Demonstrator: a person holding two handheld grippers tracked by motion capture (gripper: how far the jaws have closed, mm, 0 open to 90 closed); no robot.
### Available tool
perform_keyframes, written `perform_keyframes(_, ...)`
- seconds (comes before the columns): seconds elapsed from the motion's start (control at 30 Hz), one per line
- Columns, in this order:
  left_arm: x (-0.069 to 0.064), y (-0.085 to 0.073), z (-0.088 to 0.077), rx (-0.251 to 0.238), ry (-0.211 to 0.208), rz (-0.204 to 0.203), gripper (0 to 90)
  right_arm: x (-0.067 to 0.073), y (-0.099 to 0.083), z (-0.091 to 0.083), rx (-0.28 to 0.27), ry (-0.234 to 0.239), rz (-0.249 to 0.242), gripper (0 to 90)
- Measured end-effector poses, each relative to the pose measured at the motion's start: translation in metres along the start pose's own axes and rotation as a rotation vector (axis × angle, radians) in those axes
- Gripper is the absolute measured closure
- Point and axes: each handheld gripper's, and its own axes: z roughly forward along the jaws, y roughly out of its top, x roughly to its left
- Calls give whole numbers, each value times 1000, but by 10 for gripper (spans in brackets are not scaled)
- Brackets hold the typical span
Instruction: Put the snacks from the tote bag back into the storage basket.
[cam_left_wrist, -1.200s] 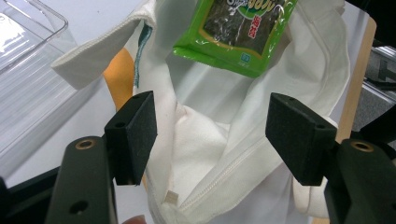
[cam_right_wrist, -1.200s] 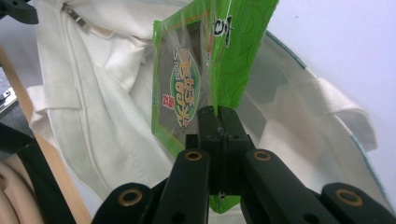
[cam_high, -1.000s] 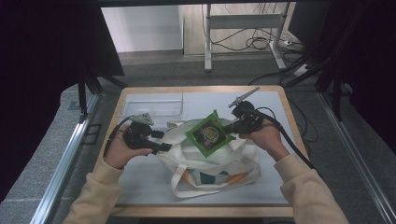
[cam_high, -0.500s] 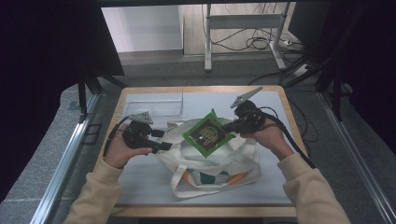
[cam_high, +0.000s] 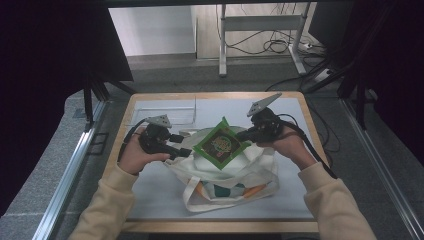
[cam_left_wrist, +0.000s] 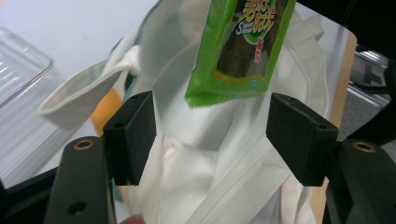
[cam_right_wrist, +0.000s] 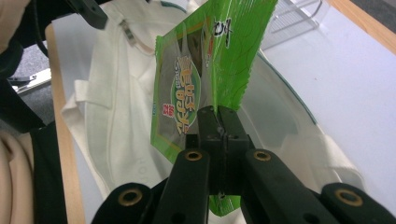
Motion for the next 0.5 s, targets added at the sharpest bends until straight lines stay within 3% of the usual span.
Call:
perform_keyframes(0.1,0,7,1,10,-3,22,333,3,1,0,-6,7,-12,893)
perform_keyframes(0.3,1,21,8,16,-33,8,352,6,3,-1,-16,15,-49,894)
perform_keyframes(0.5,-2,31,22,63,-60,45,372,11,9,1,-19,28,-84,895)
